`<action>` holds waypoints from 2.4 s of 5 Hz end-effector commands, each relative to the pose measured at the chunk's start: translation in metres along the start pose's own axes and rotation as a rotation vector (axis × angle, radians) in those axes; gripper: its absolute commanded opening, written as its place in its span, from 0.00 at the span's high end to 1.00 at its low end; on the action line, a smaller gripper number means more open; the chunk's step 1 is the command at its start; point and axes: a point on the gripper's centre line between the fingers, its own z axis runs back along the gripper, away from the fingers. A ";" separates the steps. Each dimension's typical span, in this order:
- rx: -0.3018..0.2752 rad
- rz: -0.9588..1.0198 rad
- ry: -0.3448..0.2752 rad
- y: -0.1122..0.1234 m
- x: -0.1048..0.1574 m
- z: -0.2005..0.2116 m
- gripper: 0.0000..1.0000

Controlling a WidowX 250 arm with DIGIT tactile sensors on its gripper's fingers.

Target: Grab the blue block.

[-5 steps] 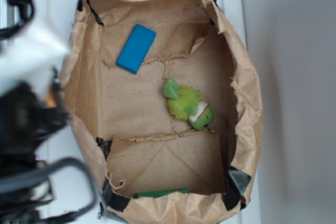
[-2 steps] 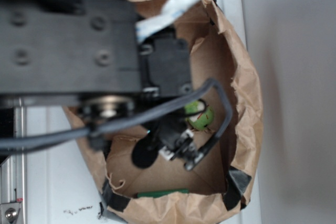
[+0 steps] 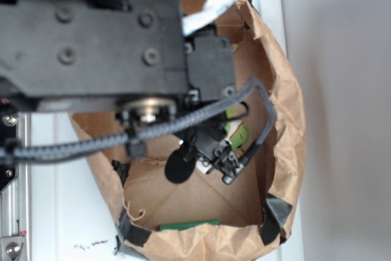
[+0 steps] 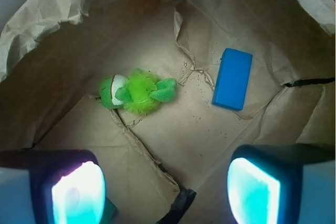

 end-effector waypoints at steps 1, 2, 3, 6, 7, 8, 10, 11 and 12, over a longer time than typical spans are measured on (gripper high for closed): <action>-0.025 0.028 -0.036 0.008 0.012 0.013 0.00; -0.023 0.151 -0.049 0.016 0.031 -0.014 0.00; -0.028 0.196 -0.090 0.025 0.043 -0.029 0.00; 0.050 0.180 -0.123 0.063 0.083 -0.056 0.00; 0.050 0.180 -0.123 0.063 0.083 -0.056 0.00; 0.050 0.180 -0.123 0.063 0.083 -0.056 0.00; 0.050 0.180 -0.123 0.063 0.083 -0.056 0.00; 0.132 0.167 -0.143 0.083 0.082 -0.074 0.00; 0.168 0.139 -0.135 0.104 0.066 -0.088 0.00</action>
